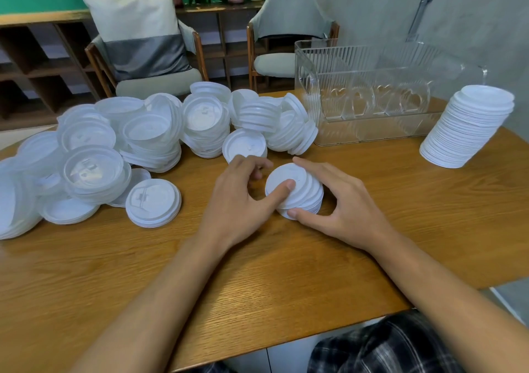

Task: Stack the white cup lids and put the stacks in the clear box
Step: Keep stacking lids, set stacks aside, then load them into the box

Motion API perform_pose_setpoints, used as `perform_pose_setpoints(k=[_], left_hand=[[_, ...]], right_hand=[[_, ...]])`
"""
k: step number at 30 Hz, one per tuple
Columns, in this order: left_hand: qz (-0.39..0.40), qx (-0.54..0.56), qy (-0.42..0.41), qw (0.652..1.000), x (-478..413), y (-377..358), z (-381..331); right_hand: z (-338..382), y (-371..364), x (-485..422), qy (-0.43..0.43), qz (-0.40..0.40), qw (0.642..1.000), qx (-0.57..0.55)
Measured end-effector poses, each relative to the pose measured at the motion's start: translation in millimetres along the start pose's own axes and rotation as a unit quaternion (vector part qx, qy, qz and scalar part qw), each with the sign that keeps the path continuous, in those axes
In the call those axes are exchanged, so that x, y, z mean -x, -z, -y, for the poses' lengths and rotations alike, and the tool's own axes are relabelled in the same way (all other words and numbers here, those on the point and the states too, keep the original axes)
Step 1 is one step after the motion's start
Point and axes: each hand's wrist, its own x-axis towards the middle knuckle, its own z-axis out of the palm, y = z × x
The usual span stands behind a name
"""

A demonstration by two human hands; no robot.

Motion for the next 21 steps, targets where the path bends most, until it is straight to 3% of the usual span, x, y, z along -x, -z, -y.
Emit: perform_pose_setpoints(k=[5,12,16,21], left_hand=[[0.124,0.076,-0.066,0.987,-0.5,4.6,-3.8],[0.031,0.033,-0.013,0.999,-2.3,-5.6,-2.2],[0.058,0.016,-0.012,0.998,-1.8,-15.0,-7.1],[0.141,0.092,-0.025,0.985,-2.0,0.8,2.3]], right_hand=[[1.4,0.0,-0.1,0.016,-0.002,1.000,-0.017],[0.3,-0.6,-0.1,0.008,0.009,1.000,-0.010],[-1.6,-1.1,-0.1,0.026,0.002,1.000,-0.002],[0.1,-1.6,0.1,0.030,-0.003,0.999,-0.010]])
